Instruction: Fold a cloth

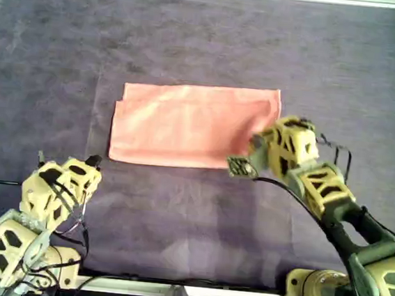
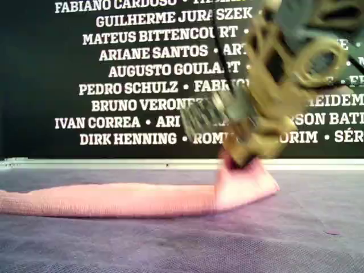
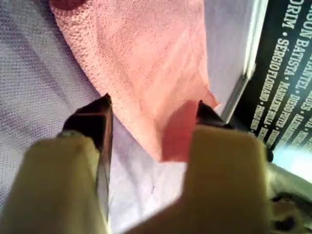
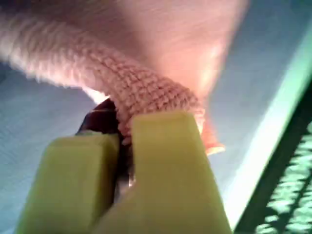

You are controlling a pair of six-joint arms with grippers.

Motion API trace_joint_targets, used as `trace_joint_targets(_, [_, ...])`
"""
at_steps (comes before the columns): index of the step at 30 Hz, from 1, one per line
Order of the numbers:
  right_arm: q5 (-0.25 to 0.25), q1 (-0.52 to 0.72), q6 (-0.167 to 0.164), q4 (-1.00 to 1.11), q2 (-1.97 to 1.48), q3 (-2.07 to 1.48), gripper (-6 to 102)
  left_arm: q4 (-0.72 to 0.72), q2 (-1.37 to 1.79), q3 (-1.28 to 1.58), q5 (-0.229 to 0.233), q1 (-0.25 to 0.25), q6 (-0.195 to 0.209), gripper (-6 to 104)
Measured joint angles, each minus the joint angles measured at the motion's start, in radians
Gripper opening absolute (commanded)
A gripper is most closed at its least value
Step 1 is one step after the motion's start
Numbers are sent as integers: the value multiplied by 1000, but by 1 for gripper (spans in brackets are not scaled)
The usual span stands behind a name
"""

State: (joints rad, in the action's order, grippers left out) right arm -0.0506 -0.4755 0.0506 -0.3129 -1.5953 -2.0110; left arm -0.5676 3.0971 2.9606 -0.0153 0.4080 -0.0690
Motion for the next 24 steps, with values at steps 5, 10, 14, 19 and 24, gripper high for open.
trace_joint_targets(5, [0, -129, 0, 0, 100, 167, 2, 0, 0, 0, 0, 0, 0, 61])
trace_joint_targets(10, [0, -252, -2, 0, 258, 380, 2, 0, 0, 0, 0, 0, 0, 61])
trace_joint_targets(14, [0, -337, -5, 0, 403, 580, 2, 0, 0, 0, 0, 0, 0, 61])
trace_joint_targets(19, [0, -431, -5, 0, 572, 831, 2, 0, 0, 0, 0, 0, 0, 61])
trace_joint_targets(24, [0, -479, -5, 0, 739, 1029, 3, 0, 0, 0, 0, 0, 0, 61])
